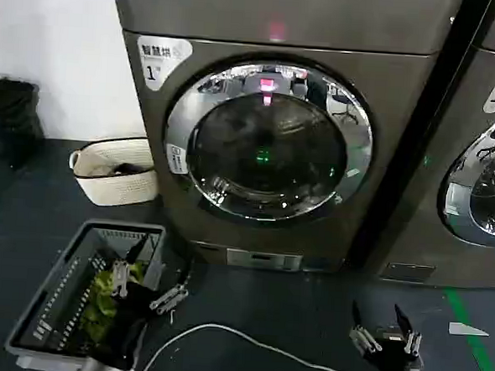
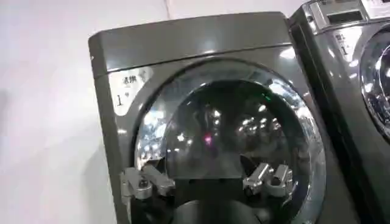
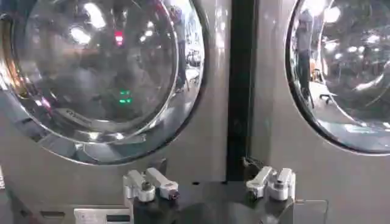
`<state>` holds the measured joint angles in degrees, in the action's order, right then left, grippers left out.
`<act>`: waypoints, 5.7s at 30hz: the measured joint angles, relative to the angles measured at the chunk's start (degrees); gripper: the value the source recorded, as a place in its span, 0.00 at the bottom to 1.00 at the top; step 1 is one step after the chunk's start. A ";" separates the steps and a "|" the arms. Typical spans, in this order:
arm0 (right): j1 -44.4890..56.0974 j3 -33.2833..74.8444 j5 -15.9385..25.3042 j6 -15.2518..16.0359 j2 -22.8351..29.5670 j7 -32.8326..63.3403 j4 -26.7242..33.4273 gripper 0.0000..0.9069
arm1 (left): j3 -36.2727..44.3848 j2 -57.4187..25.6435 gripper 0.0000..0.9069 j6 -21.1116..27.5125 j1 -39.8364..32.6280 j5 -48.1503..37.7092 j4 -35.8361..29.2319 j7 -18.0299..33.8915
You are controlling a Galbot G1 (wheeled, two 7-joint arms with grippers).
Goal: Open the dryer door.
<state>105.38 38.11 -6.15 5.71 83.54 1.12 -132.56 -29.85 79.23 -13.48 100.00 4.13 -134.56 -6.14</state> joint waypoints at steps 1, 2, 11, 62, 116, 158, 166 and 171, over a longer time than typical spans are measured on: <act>-0.58 0.08 0.23 0.23 -0.39 -0.75 -0.19 1.00 | 0.00 0.00 1.00 0.00 0.00 0.00 -0.04 0.00; -1.29 0.05 0.13 -0.07 -0.97 -1.38 -0.17 1.00 | 0.01 -0.05 1.00 0.01 -0.01 -0.01 -0.07 -0.01; -12.52 -2.79 -7.02 -0.90 -10.83 -6.43 4.53 1.00 | -1.46 -0.59 1.00 -0.08 1.76 -0.28 -1.59 -0.02; -72.56 -43.90 -18.38 -1.23 -19.47 -10.08 36.96 1.00 | -5.81 2.12 1.00 -3.17 6.74 1.08 -4.96 -3.54; -88.15 -53.07 -15.62 -4.54 -2.35 -15.93 63.00 1.00 | -5.49 4.37 1.00 -4.68 8.14 2.67 -4.08 -3.95; -69.14 -41.47 -32.80 -20.74 -31.87 -63.12 35.61 1.00 | -20.07 -14.50 1.00 4.72 -14.01 -16.73 14.03 -6.40; -48.77 -16.58 -36.01 -22.99 -35.25 -61.52 28.44 1.00 | -8.96 -20.17 1.00 5.43 -24.75 -16.74 20.79 -7.76; -31.81 3.89 -38.79 -26.88 -32.41 -60.67 23.83 1.00 | -0.43 -20.60 1.00 4.78 -32.68 -16.88 24.90 -8.60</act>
<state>73.57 42.00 -44.93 -21.17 51.12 -59.55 -108.73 -30.29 58.63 -8.69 67.32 -12.75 -109.66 -14.73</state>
